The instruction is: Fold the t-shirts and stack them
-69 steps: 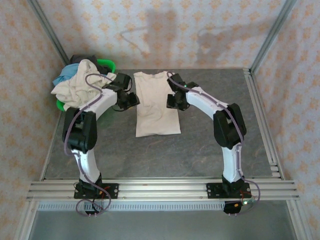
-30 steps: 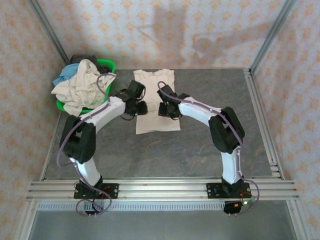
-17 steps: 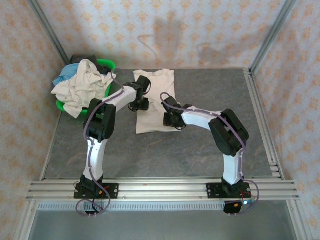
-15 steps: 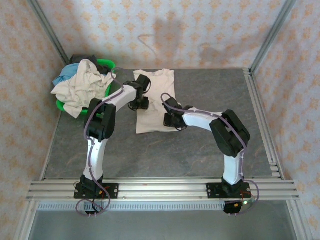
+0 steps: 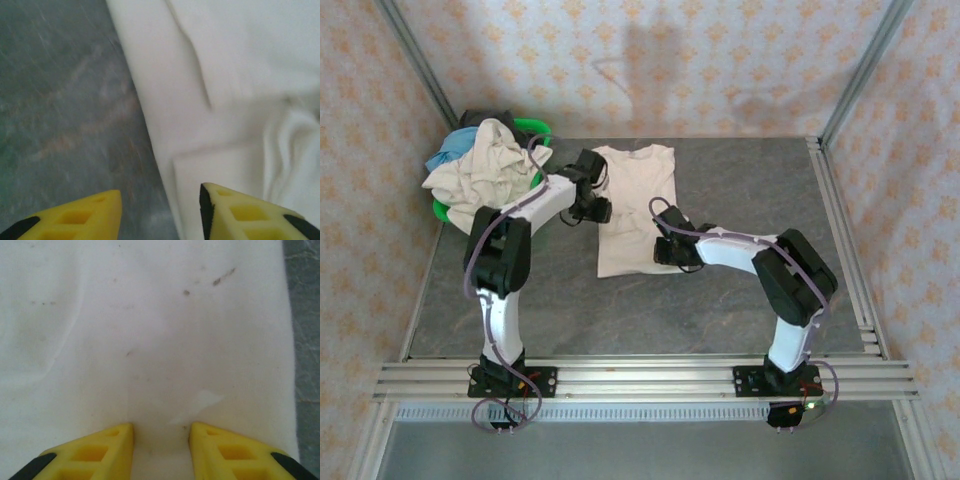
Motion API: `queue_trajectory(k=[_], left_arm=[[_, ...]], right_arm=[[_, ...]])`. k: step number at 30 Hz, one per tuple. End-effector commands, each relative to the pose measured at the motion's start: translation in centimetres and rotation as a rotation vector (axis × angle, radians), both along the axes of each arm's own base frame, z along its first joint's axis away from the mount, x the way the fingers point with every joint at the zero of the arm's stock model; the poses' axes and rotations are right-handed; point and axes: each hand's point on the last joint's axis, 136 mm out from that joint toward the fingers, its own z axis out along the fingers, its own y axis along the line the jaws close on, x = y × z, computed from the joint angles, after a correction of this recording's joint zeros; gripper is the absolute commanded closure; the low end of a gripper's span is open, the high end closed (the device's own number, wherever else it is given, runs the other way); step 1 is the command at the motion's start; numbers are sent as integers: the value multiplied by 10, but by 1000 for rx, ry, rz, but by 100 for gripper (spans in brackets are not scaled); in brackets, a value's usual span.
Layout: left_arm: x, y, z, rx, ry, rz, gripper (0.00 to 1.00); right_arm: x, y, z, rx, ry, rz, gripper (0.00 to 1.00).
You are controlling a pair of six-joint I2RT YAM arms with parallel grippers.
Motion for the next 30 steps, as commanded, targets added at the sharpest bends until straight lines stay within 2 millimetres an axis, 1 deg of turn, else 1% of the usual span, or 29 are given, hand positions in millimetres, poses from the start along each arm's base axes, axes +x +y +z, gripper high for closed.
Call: queue_trajectory(k=[1, 4, 5, 7, 9, 11, 13, 19, 23, 25, 27, 28, 30], left_arm=[[-12, -34, 26, 63, -128, -303, 51], [-12, -45, 24, 73, -123, -366, 47], [-10, -45, 14, 87, -92, -371, 45], [-5, -43, 5, 121, -50, -374, 43], [-2, -46, -1, 128, -20, -386, 42], [-3, -52, -9, 132, 6, -413, 42], [-4, -53, -15, 153, 12, -432, 42], [-4, -44, -24, 208, 30, -438, 45], [-5, -42, -27, 221, 42, -446, 52], [-6, -41, -28, 227, 49, -444, 59], [-5, -43, -26, 213, 39, -442, 62], [-4, -45, -24, 205, 32, -440, 68], [1, -48, -21, 195, 11, -430, 90]], right_arm=[[-25, -19, -10, -69, 104, 8, 64], [-24, -17, -8, -56, 104, 11, 64], [-23, -18, -8, -59, 99, 7, 64], [-21, -22, -8, -69, 94, -13, 64], [-20, -24, -9, -58, 96, -28, 65], [-20, -26, -10, -46, 103, -32, 65], [-20, -27, -9, -43, 101, -32, 65], [-20, -37, -11, -53, 106, -46, 65], [-22, -44, -13, -57, 113, -55, 65], [-22, -48, -14, -63, 112, -60, 65], [-23, -51, -15, -63, 113, -68, 65], [-23, -51, -15, -59, 113, -69, 65], [-24, -51, -14, -53, 113, -65, 65]])
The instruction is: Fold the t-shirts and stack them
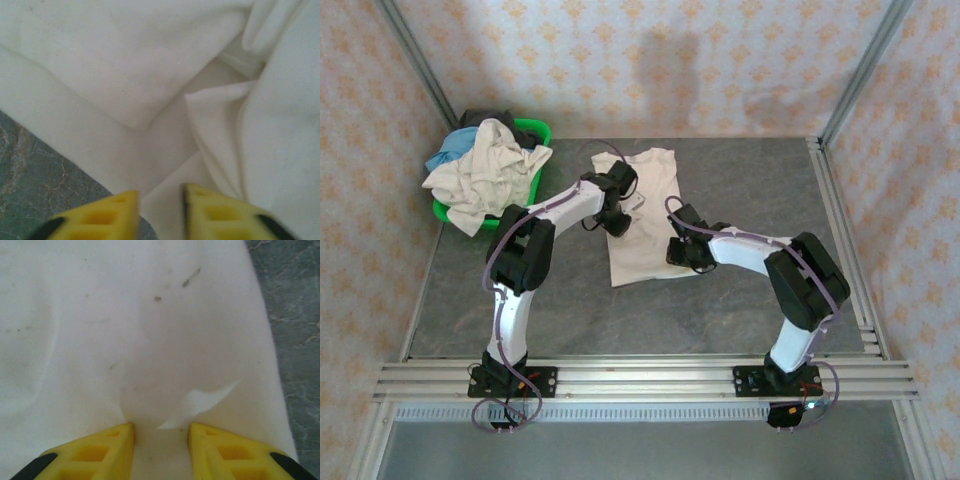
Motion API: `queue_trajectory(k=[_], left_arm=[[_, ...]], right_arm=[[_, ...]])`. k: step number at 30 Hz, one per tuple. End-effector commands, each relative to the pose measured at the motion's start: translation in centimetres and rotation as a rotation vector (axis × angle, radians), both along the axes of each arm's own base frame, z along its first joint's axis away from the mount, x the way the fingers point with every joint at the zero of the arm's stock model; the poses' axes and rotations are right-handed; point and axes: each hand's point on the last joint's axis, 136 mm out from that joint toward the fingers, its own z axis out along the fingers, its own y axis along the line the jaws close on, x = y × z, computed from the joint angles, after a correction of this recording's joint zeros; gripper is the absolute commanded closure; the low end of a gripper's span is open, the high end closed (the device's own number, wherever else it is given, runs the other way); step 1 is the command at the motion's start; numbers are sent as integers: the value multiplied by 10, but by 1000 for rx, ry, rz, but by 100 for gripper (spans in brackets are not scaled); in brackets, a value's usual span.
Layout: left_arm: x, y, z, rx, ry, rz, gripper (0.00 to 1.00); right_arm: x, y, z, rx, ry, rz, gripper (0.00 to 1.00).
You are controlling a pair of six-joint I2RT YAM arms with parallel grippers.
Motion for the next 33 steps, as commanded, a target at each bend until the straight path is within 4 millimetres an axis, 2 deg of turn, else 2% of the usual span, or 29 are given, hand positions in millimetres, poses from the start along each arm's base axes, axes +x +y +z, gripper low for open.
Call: queue_trajectory(k=[1, 3, 7, 10, 12, 14, 18, 21, 24, 26, 28, 33], left_arm=[[9, -1, 10, 3, -28, 13, 100], [15, 1, 15, 4, -33, 58, 100], [1, -12, 33, -150, -7, 46, 97], [-16, -10, 43, -193, -49, 17, 78], [-25, -3, 39, -151, -44, -4, 67], [-32, 1, 34, -90, -20, -24, 61], [-42, -10, 19, -35, 34, -87, 58], [-36, -22, 12, 0, 7, -131, 57], [-22, -32, 12, -6, -23, -121, 56], [-16, -34, 11, -15, -45, -104, 56], [-17, -37, 7, -33, -32, -109, 56], [-11, -29, -11, 38, -19, -90, 58]], right_arm=[[-18, -18, -13, -60, 62, -4, 65], [-20, -20, -14, -68, 67, -4, 65], [-25, -27, -11, -68, 64, -5, 65], [-25, -27, -8, -57, 59, -8, 65], [-24, -25, -8, -52, 57, -6, 65], [-23, -23, -7, -47, 59, 1, 65], [-22, -23, -10, -53, 65, 9, 65], [-22, -23, -10, -56, 65, 7, 65], [-23, -23, -11, -54, 66, 16, 65], [-24, -26, -12, -70, 69, 14, 65], [-26, -30, -13, -78, 70, 14, 65], [-30, -33, -15, -71, 75, 5, 65]])
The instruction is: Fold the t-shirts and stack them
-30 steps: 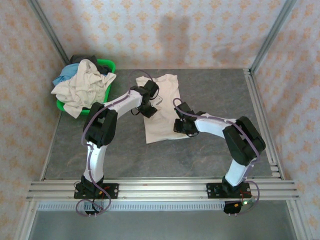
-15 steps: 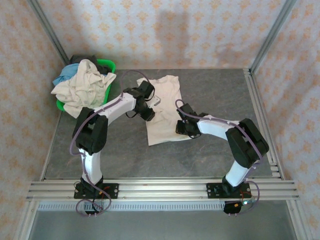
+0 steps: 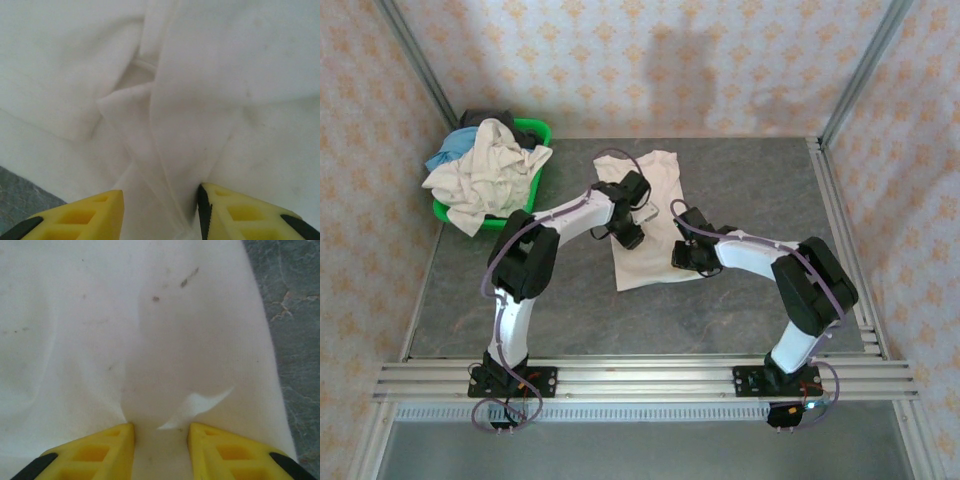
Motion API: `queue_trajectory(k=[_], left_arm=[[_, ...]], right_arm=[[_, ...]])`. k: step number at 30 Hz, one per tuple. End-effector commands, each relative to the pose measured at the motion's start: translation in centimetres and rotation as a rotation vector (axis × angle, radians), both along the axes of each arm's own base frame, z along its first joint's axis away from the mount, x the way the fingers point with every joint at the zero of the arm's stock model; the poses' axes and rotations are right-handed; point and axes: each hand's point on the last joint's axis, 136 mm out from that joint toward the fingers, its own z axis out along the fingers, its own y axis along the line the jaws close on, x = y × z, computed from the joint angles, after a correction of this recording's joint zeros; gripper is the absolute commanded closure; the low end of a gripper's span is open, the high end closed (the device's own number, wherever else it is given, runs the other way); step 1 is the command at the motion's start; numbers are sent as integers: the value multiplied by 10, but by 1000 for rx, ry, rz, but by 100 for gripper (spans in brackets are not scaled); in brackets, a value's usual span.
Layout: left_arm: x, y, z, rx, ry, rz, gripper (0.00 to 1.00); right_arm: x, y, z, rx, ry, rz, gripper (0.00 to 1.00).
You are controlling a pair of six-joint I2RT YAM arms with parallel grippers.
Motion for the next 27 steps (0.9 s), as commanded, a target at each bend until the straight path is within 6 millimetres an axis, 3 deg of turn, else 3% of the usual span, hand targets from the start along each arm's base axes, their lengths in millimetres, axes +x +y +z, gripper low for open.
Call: queue_trajectory(k=[1, 3, 7, 13, 16, 20, 22, 23, 24, 27], left_arm=[[14, 9, -11, 67, -17, 21, 60], [18, 10, -9, 75, -25, 19, 67], [25, 9, 3, 54, -31, -6, 98], [25, 10, 14, 24, 102, -55, 100], [30, 29, 9, 72, 205, 4, 100], [51, 58, -4, 152, 235, 124, 72], [51, 64, -6, 120, 267, 162, 68], [54, 68, -4, 112, 255, 188, 59], [60, 77, -3, 110, 227, 236, 44], [69, 87, 16, 39, 164, 336, 42]], right_arm=[[-20, -20, -14, -62, 68, -6, 65], [-21, -22, -13, -62, 66, -9, 65], [-24, -23, -12, -59, 64, -11, 65], [-29, -26, -16, -58, 73, -18, 65], [-31, -28, -18, -65, 77, -24, 66], [-34, -24, -20, -43, 87, -14, 66], [-34, -26, -17, -49, 80, -18, 66], [-34, -27, -14, -50, 72, -18, 66], [-34, -27, -11, -49, 62, -20, 66], [-31, -26, 2, -35, 35, -18, 66]])
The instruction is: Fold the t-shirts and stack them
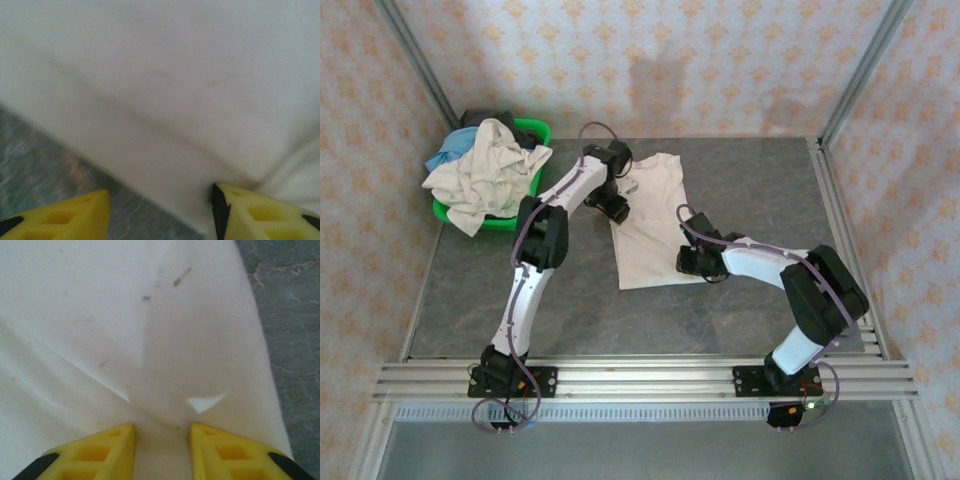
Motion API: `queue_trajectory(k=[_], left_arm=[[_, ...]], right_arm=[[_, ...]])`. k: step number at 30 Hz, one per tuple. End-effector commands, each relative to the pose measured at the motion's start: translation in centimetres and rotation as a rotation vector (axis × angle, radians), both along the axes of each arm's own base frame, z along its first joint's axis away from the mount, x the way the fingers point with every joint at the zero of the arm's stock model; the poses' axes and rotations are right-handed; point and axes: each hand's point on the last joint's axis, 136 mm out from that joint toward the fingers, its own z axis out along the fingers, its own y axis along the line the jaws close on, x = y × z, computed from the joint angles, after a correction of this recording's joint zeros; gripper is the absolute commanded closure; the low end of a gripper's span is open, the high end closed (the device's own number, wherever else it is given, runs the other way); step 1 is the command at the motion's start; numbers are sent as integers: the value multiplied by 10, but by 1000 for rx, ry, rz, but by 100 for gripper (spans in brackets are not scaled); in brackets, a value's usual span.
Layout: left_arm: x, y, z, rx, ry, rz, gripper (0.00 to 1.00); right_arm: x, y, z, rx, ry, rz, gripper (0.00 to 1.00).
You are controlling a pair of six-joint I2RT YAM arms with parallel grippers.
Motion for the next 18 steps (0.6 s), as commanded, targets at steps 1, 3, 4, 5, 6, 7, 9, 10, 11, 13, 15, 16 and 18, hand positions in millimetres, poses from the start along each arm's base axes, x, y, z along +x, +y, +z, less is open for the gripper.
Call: queue_trajectory(k=[1, 3, 4, 5, 6, 7, 9, 10, 11, 13, 15, 16, 18], left_arm=[[1, 23, 36, -23, -57, 156, 42], [7, 27, 55, -60, -126, 235, 4], [7, 27, 65, -83, -150, 257, 1], [5, 26, 76, -106, -175, 276, 1], [3, 23, 82, -135, -191, 303, 1], [-2, 19, 89, -171, -200, 322, 1], [-17, 9, 92, -222, -216, 378, 3], [-27, 3, 90, -236, -221, 391, 4], [-39, -3, 85, -252, -235, 406, 4], [-66, -12, 78, -263, -253, 449, 8], [-90, -27, 64, -309, -258, 496, 29], [-101, -36, 57, -331, -244, 500, 32], [-121, -46, 39, -314, -233, 512, 36]], right_arm=[[-14, -15, 4, -47, 32, -15, 66], [-9, -19, 14, -66, 2, -23, 66], [-7, -21, 19, -76, -14, -31, 65], [-3, -23, 24, -90, -33, -42, 65], [2, -24, 30, -96, -51, -48, 65], [6, -24, 33, -98, -64, -56, 65], [15, -24, 36, -108, -81, -75, 65], [18, -22, 35, -108, -83, -76, 65], [20, -21, 34, -110, -79, -79, 65], [23, -19, 29, -110, -71, -84, 65], [24, -19, 23, -113, -59, -91, 65], [23, -19, 21, -112, -54, -93, 66], [22, -19, 17, -112, -40, -99, 66]])
